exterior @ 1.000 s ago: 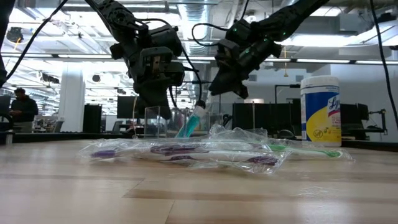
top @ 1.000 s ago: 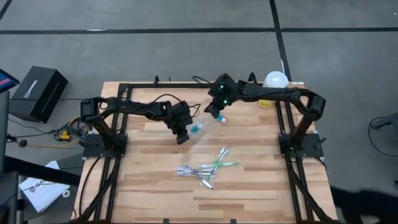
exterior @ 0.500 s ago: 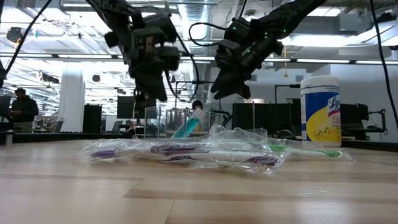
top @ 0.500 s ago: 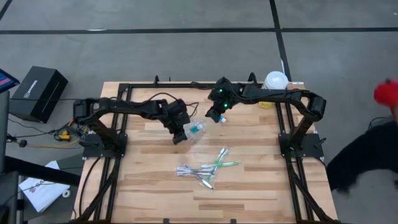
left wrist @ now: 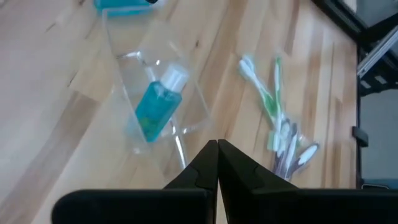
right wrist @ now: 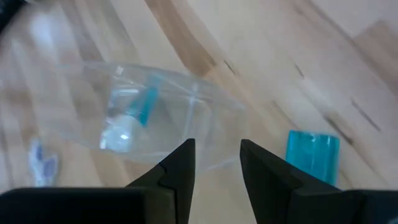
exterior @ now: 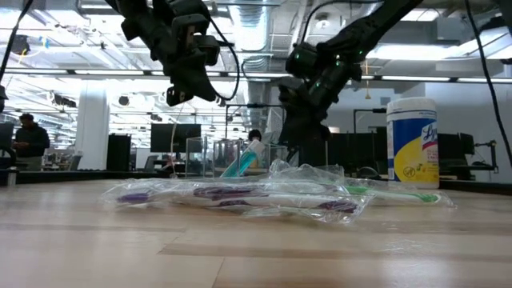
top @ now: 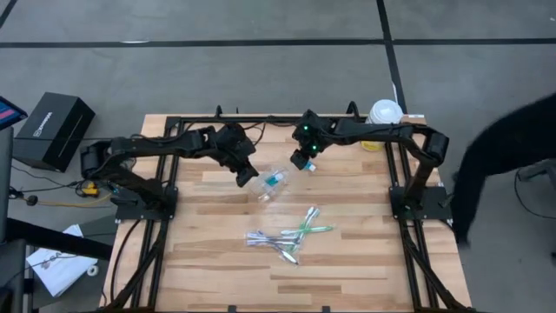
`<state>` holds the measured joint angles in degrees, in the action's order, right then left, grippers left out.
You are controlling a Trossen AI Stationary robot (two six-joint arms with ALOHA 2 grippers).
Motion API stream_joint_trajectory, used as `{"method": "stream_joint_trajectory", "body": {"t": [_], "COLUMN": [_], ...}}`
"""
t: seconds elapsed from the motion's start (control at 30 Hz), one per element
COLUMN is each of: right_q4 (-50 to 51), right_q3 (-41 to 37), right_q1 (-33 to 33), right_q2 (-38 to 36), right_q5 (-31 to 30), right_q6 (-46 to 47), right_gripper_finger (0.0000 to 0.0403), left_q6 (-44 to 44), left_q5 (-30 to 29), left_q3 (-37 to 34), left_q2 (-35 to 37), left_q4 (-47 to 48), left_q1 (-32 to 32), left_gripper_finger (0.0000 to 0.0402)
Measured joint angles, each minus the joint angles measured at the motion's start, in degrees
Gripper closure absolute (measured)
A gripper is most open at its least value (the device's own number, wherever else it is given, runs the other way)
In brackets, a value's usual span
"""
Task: Pick & Place toothbrushing station
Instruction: Adjust the transparent organizer on the table
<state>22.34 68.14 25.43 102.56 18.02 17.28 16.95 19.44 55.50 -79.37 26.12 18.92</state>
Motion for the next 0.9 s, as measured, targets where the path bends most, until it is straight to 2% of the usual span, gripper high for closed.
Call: {"method": "stream_joint_trajectory", "body": {"t": [0.9], "right_q4": [-2.09], "right_q3": [1.03], "right_q1": [-1.05], "right_q2": [1.84], "right_q5": [1.10], "right_q6": [3.71], "right_gripper_finger": [0.0283], "left_q6": [-1.59], "left_q5": [0.33], "left_q3": [-0.02], "left_q2": [0.04], "left_q4": [2.00], "left_q1": [-0.22], "left_gripper_finger": [0.0401]}}
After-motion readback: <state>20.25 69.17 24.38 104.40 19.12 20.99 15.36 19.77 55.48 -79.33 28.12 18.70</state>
